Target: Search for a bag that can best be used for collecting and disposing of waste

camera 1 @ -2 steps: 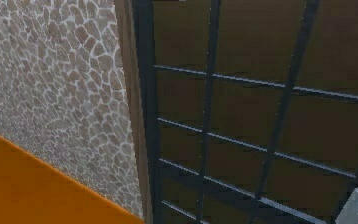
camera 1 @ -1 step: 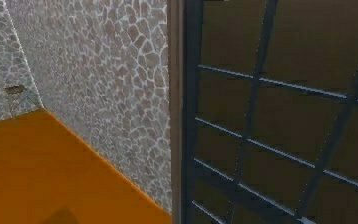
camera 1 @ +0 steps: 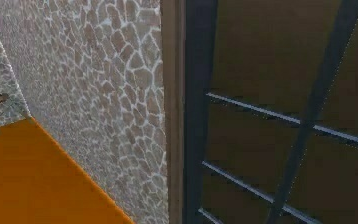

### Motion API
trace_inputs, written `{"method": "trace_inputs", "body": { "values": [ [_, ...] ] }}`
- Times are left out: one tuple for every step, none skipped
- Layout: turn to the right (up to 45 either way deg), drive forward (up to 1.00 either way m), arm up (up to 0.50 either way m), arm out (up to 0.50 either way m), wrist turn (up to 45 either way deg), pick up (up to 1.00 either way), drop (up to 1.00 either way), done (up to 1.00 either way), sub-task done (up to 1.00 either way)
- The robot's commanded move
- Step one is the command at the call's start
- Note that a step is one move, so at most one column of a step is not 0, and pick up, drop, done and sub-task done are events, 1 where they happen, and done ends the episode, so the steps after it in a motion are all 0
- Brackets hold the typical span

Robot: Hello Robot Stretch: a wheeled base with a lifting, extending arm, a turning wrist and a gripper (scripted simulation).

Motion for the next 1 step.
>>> {"method": "trace_inputs", "body": {
  "values": [
    [-45.0, 0.00, 0.00, 0.00, 0.0, 0.00, 0.00, 0.00, 0.00]
  ]
}}
